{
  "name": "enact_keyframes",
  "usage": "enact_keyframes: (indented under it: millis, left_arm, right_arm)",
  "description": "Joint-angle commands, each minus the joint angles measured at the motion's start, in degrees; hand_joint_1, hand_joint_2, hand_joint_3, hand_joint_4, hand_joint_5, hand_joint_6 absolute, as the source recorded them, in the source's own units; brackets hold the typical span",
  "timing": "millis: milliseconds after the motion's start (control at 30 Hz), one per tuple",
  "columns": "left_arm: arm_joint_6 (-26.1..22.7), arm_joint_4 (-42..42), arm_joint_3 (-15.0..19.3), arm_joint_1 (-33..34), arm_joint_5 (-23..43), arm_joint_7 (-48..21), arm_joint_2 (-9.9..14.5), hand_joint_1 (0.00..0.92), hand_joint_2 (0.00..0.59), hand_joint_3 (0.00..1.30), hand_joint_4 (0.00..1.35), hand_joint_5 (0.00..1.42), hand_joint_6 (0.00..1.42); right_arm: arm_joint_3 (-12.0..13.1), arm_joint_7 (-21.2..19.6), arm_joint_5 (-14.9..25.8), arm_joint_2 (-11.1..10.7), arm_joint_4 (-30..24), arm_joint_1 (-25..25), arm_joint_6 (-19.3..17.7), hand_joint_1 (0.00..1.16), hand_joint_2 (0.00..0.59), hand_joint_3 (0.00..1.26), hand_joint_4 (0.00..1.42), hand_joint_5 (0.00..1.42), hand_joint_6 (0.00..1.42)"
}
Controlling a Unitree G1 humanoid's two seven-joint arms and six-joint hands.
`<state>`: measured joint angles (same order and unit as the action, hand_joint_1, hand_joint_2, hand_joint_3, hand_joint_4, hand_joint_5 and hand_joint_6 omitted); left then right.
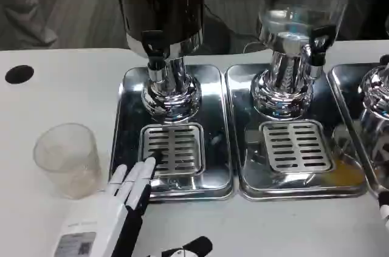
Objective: Grasp the cup under the faucet to collect the drink, then remove the cup.
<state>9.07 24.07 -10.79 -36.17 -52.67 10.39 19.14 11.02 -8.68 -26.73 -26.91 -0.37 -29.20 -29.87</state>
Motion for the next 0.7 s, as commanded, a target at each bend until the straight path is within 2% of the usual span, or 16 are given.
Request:
enact_keyframes:
  millis: [33,700]
  left_arm:
    - [-0.3,0.2,-0.3,0.3,-0.5,-0.3,0.1,0.0,0.07,0.02,0.0,0.02,0.22]
    - [-0.4,0.0,-0.8,0.0,-0.4,0.0,0.1,0.0,0.07,0.02,0.0,0.02,0.23]
  right_arm:
    - [0.4,-0.4,0.6,0.5,-0.3,0.3,-0.3,0.25,0.442,0.1,0.0,0.0,0.0]
    - [0.7,-0.4,1.2,0.5,-0.6,-0.6,-0.8,0.25,0.442,0.1,0.0,0.0,0.0]
